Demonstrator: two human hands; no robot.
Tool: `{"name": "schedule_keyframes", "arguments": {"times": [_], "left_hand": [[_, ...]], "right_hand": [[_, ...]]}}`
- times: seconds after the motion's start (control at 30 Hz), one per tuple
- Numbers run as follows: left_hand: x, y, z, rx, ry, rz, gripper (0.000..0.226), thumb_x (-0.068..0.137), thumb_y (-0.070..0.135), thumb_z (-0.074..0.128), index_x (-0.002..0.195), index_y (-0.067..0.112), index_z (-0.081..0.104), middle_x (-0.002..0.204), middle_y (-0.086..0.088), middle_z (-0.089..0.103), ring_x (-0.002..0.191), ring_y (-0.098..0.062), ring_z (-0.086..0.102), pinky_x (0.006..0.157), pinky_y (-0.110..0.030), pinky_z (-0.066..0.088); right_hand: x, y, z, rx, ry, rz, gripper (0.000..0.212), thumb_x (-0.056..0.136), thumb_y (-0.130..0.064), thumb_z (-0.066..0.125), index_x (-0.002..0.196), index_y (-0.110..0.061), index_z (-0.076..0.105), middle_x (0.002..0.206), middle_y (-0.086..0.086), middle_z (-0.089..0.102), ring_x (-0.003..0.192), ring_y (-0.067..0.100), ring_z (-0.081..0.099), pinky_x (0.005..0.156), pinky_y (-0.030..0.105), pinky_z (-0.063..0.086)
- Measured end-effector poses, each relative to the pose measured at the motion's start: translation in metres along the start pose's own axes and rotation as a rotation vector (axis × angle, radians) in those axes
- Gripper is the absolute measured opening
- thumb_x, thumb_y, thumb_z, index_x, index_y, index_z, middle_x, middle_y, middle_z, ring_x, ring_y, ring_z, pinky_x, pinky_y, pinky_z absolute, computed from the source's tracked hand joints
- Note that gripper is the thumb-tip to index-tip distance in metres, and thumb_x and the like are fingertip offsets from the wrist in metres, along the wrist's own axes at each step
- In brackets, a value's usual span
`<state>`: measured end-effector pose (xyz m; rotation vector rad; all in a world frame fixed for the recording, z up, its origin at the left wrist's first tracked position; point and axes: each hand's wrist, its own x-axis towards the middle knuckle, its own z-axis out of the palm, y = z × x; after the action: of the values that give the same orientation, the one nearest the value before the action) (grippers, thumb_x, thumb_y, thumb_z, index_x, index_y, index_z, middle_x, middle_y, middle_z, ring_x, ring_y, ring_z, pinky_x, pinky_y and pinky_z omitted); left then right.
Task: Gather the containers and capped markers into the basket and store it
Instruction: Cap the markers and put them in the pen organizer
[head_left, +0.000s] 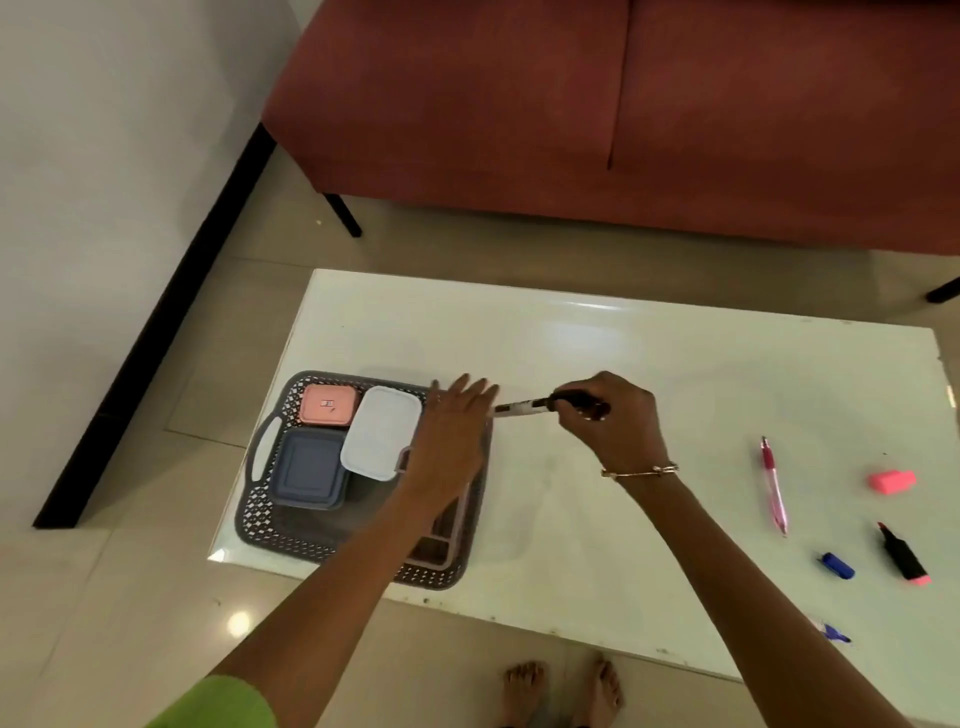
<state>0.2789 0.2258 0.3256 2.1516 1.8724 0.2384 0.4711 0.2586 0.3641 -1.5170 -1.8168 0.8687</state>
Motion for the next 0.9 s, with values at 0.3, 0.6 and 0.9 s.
{"name": "schedule_keyframes", "arguments": {"times": [0.3,0.6,0.9], "left_hand": [[-0.055,-0.079,-0.025,0.001,0.062,-0.372,0.058,0.076,-0.015,0.052,0.13,0.005,0.048,0.136,-0.017,0.05,0.133,-0.031,0.036,0.113,-0.052,0.022],[-0.03,-0.033,-0.017,-0.127,0.076,-0.254,0.056,0.076,-0.016,0.053,0.128,0.003,0.05,0.132,-0.02,0.053,0.128,-0.035,0.041,0.109,-0.053,0.03],[0.011,0.07,0.029,-0.238,-0.009,-0.146,0.049,0.088,-0.005,0.044,0.135,0.008,0.043,0.141,-0.013,0.045,0.136,-0.027,0.032,0.116,-0.043,0.019]], "right_hand": [[-0.007,-0.052,0.108,-0.301,-0.506,-0.167,0.021,0.081,-0.016,0.057,0.09,0.001,0.066,0.097,0.021,0.062,0.097,0.033,0.054,0.084,0.034,0.042],[-0.018,-0.024,0.102,-0.363,-0.421,-0.193,0.02,0.08,-0.017,0.062,0.091,-0.002,0.068,0.092,0.02,0.065,0.092,0.038,0.059,0.077,0.043,0.048],[-0.046,0.171,-0.063,-0.275,0.216,0.646,0.019,0.079,-0.012,0.066,0.096,-0.004,0.068,0.093,0.021,0.07,0.089,0.036,0.064,0.084,0.036,0.043]]}}
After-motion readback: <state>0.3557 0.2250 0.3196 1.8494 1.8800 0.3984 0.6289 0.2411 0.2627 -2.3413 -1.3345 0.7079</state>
